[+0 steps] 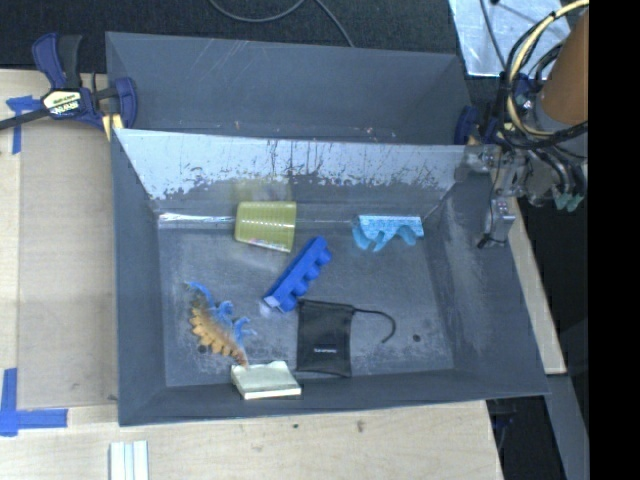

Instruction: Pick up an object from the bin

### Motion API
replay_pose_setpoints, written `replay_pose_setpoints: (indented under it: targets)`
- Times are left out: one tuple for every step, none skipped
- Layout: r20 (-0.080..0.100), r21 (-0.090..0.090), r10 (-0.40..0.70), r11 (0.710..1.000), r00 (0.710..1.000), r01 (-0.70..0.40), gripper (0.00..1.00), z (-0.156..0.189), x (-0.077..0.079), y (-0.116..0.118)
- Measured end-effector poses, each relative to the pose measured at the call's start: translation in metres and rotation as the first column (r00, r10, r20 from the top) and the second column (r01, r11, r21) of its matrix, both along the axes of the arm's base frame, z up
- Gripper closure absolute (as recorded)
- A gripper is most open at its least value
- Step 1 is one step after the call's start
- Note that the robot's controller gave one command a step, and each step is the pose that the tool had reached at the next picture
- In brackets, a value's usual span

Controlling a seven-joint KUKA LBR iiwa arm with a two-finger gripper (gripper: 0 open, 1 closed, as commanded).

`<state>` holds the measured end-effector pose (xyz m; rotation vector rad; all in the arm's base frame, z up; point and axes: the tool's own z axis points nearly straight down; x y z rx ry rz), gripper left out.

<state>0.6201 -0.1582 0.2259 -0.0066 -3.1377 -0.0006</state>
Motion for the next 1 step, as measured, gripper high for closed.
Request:
replay_pose_setpoints:
  targets:
    - [0.008,-0.002,0.003,1.0,1.0,-0.003,0.0,0.0056,0.0013,0.0008]
